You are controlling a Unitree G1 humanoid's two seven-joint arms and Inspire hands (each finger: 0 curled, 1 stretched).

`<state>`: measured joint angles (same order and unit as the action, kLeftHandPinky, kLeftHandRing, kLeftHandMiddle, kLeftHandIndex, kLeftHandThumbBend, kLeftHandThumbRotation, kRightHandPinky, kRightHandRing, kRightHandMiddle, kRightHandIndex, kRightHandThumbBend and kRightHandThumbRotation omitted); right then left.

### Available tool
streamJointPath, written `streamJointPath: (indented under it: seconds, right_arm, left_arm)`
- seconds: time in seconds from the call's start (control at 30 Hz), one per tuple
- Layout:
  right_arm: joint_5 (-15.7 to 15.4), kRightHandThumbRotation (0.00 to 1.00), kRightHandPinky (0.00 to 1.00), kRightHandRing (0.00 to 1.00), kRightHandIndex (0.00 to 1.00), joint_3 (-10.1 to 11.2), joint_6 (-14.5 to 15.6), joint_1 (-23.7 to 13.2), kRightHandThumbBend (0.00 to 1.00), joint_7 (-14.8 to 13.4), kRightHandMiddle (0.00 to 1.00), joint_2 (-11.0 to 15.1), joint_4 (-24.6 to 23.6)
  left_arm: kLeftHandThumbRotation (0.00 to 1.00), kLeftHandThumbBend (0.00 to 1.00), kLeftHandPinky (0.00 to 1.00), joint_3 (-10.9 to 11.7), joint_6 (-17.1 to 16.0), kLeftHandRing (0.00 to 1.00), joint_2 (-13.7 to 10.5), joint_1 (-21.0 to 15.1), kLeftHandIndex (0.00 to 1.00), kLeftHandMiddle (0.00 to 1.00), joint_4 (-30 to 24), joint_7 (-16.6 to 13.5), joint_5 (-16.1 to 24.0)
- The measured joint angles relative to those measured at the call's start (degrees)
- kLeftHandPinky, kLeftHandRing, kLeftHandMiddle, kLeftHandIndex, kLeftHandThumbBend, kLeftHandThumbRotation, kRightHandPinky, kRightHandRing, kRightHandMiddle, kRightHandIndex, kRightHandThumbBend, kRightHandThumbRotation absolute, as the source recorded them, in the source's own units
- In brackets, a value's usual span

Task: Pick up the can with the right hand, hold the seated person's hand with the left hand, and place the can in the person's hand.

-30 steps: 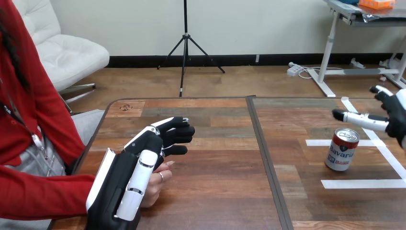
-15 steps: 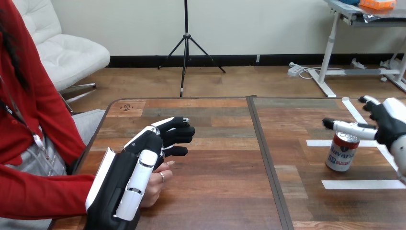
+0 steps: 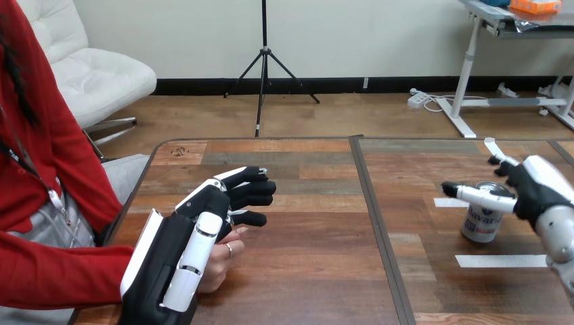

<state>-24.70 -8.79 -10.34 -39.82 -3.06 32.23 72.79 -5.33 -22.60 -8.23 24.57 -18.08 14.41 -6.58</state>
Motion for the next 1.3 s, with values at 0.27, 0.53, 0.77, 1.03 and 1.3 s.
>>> streamJointPath:
  seconds: [0.27, 0.53, 0.77, 1.03, 1.3]
  right_arm:
    - [0.38, 0.72, 0.76, 0.91, 0.93, -0.07, -0.18, 1.13, 1.0, 0.74, 0.92, -0.76, 0.16]
    - [0.29, 0.72, 0.76, 0.91, 0.93, -0.22, -0.25, 1.11, 1.0, 0.88, 0.92, -0.69, 0.16]
    - [0.33, 0.68, 0.76, 0.91, 0.92, -0.18, -0.25, 1.11, 1.0, 1.41, 0.92, -0.69, 0.15]
    - [0.29, 0.63, 0.75, 0.89, 0.91, -0.23, 0.23, 0.9, 1.0, 1.94, 0.92, -0.68, 0.12]
    - [0.2, 0.51, 0.72, 0.86, 0.88, -0.41, 0.61, 0.64, 1.0, 2.35, 0.89, -0.63, 0.09]
  left_arm:
    - [1.0, 0.42, 0.63, 0.3, 0.11, 0.73, -0.19, -0.22, 0.73, 0.73, 0.0, 0.11, 0.02]
    - [1.0, 0.41, 0.61, 0.62, 0.32, 0.73, -0.33, -0.85, 0.73, 0.73, 0.0, 0.59, 0.02]
    - [1.0, 0.4, 0.6, 0.72, 0.41, 0.72, -0.34, -1.36, 0.72, 0.73, 0.0, 0.86, 0.02]
    - [1.0, 0.39, 0.59, 0.72, 0.43, 0.72, -0.34, -1.88, 0.72, 0.73, 0.0, 0.98, 0.13]
    - [1.0, 0.37, 0.58, 0.73, 0.43, 0.72, -0.36, -2.22, 0.72, 0.72, 0.0, 1.07, 0.13]
